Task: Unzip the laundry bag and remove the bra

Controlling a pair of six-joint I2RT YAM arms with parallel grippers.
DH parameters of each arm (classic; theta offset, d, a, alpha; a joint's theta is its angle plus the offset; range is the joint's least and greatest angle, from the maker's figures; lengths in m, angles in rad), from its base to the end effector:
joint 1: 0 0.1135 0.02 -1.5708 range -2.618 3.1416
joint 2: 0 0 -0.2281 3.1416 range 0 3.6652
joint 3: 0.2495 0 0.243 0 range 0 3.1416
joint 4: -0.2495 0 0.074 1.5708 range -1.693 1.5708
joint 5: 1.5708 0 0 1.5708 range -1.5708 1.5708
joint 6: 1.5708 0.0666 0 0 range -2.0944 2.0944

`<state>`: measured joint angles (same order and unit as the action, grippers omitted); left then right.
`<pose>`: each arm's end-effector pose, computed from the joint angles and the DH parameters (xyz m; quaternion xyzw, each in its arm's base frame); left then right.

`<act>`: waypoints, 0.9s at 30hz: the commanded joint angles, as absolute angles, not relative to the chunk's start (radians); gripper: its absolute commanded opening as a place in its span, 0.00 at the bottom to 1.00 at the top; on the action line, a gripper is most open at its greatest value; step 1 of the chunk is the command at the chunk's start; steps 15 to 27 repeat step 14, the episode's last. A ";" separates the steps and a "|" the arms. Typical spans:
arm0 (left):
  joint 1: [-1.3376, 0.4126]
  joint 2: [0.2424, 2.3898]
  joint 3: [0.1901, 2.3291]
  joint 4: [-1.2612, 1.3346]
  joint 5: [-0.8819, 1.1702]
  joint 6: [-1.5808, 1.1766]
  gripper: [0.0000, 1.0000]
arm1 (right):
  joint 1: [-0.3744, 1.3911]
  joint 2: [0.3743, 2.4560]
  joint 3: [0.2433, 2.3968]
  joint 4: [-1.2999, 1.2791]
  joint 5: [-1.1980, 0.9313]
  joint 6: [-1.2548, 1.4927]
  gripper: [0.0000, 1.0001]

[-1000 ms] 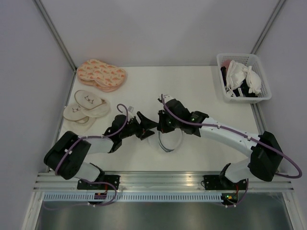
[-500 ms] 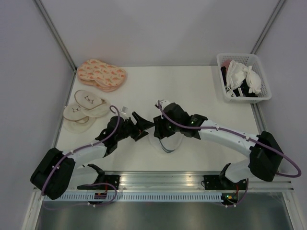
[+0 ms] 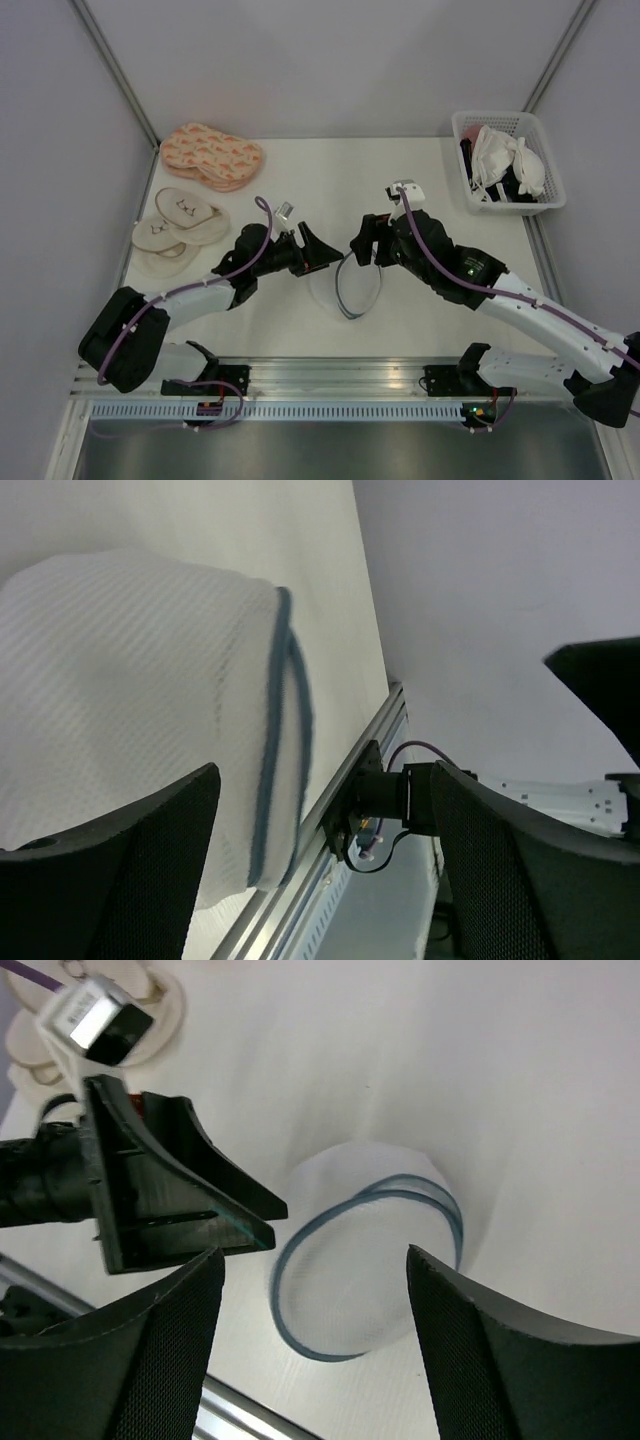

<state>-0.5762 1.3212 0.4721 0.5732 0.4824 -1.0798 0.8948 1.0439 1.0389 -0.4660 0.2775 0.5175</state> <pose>0.2282 -0.1851 0.1612 -0.0534 0.7860 -0.5603 0.2558 0.1795 0.1946 0.3068 -0.0873 0.8430 0.2461 0.4703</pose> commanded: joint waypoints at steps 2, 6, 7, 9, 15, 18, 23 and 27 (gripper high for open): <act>-0.644 1.327 0.639 0.419 0.526 -0.835 0.89 | 0.894 1.062 1.094 -0.661 0.465 0.614 0.97; -0.655 1.328 0.687 0.272 0.480 -0.731 0.89 | 0.890 1.029 1.100 -0.704 0.449 0.618 0.98; -0.658 1.328 0.696 0.237 0.465 -0.707 0.89 | 0.888 1.017 1.100 -0.709 0.451 0.626 0.98; -0.670 1.324 0.721 0.129 0.416 -0.641 0.89 | 0.890 0.987 1.085 -0.715 0.466 0.635 0.98; -0.686 1.330 0.742 0.051 0.382 -0.565 0.89 | 0.890 0.956 1.068 -0.727 0.485 0.646 0.98; -0.686 1.330 0.742 0.051 0.382 -0.565 0.89 | 0.890 0.956 1.068 -0.727 0.485 0.646 0.98; -0.686 1.330 0.742 0.051 0.382 -0.565 0.89 | 0.890 0.956 1.068 -0.727 0.485 0.646 0.98; -0.686 1.330 0.742 0.051 0.382 -0.565 0.89 | 0.890 0.956 1.068 -0.727 0.485 0.646 0.98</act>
